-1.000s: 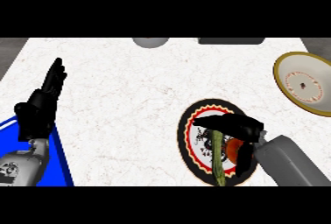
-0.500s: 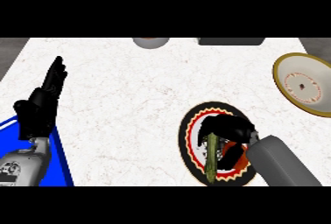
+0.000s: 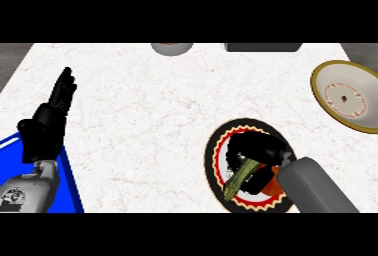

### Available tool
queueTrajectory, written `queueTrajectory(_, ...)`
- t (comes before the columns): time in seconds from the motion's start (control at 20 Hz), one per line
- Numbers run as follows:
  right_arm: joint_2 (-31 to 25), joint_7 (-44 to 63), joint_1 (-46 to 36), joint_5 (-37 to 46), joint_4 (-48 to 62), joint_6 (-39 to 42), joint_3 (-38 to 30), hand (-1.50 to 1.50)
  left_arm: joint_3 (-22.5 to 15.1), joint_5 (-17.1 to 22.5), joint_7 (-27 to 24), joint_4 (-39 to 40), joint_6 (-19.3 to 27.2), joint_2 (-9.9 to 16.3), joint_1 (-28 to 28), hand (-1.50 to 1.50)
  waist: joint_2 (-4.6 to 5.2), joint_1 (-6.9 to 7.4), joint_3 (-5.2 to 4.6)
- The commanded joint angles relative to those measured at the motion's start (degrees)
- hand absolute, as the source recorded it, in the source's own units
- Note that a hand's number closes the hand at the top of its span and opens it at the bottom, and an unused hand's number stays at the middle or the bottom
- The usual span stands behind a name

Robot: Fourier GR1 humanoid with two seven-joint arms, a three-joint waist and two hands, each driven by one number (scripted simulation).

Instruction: Pick the squash from the plate and place it in the bowl

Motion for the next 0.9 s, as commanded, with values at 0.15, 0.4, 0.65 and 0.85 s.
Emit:
queueTrajectory(0.15, 11.37, 21.74, 0.63, 2.36, 1.29, -5.16, -5.09, 1.5, 1.13, -0.3, -0.11, 1.85, -0.4, -0.05, -0.81, 0.0, 0.44, -0.56, 0.2)
queueTrajectory(0.4, 15.69, 44.37, -1.78, 2.87, 0.51, -16.75, -8.28, 1.5, 1.19, 0.16, 1.21, 1.36, -0.64, -0.14, -2.79, 0.0, 0.36, 0.02, 0.23)
queueTrajectory(0.65, 15.86, 56.22, -3.14, -5.95, -12.3, -27.26, -4.95, 1.5, 0.48, -0.96, 1.75, 2.1, -0.11, -0.78, -2.69, 0.0, -0.02, -0.29, 0.29)
queueTrajectory(0.85, 15.91, 65.33, -6.09, -3.75, -19.89, -36.12, -3.17, 1.5, -0.25, -1.0, 0.06, 0.74, -0.03, -1.8, -0.35, 0.0, -0.14, -0.07, 0.24)
